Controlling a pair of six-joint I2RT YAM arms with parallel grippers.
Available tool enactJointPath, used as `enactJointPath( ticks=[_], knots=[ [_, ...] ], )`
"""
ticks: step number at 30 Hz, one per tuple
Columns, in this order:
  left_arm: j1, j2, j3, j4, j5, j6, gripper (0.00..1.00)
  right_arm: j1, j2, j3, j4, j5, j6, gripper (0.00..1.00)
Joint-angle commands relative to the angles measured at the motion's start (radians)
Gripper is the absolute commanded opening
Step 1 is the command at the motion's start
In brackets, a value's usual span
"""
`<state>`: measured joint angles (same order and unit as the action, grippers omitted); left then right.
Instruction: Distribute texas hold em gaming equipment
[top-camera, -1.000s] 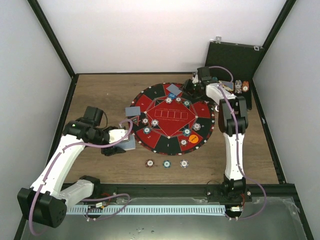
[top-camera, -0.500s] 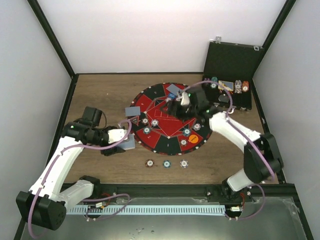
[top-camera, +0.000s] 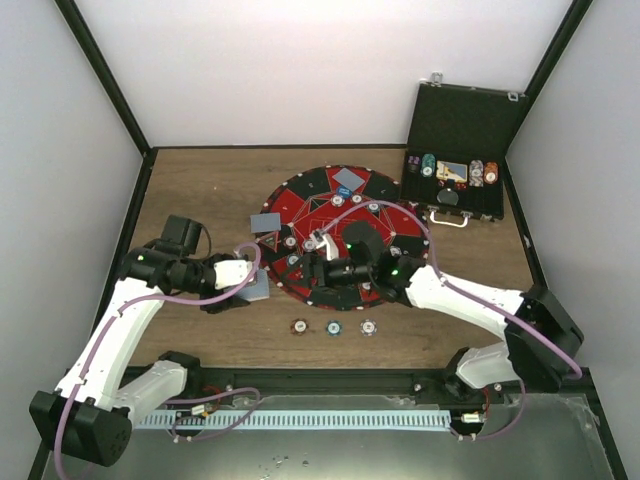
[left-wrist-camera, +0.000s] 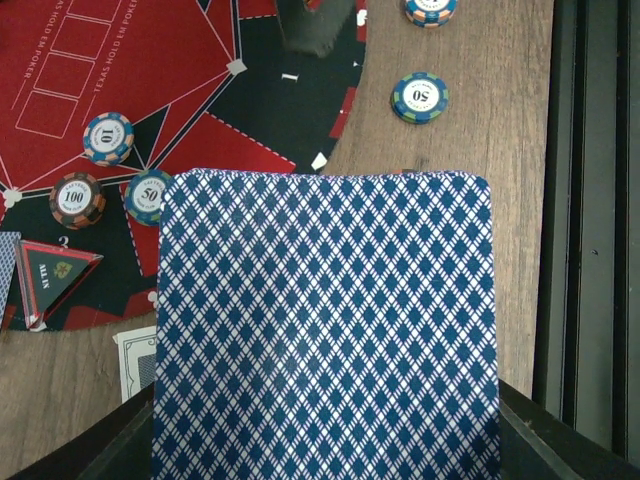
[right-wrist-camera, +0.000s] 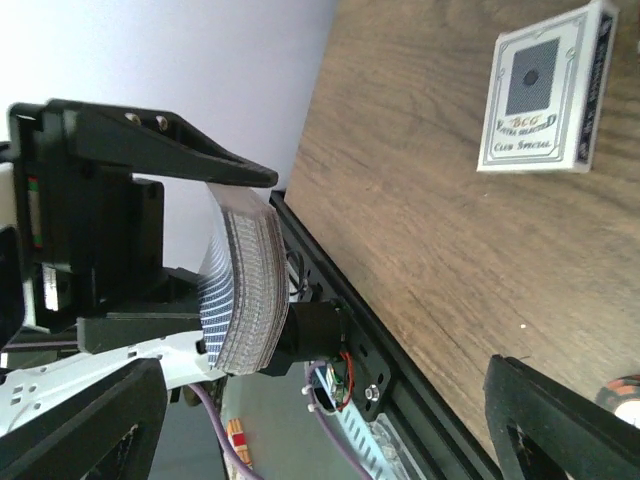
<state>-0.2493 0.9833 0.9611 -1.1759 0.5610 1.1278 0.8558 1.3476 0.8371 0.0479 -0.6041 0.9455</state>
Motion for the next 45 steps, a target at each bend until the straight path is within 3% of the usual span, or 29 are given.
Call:
enactJointPath(
  ticks=[1,18,35,45],
  knots=[
    [0.002,-0.011,0.008,-0.008,0.035,0.015,0.04,0.042,0.072,0.061,0.073,-0.02,0.038,0.89],
    [0.002,-0.023,0.009,-0.02,0.034,0.035,0.04,0.098,0.284,0.159,0.289,-0.118,0.123,0.86],
    [0.002,-0.028,0.017,-0.026,0.039,0.038,0.04,0.107,0.444,0.229,0.296,-0.187,0.127,0.8],
    [0.002,-0.033,0.037,-0.035,0.044,0.043,0.04,0.023,0.368,0.121,0.214,-0.163,0.069,0.73]
  ],
)
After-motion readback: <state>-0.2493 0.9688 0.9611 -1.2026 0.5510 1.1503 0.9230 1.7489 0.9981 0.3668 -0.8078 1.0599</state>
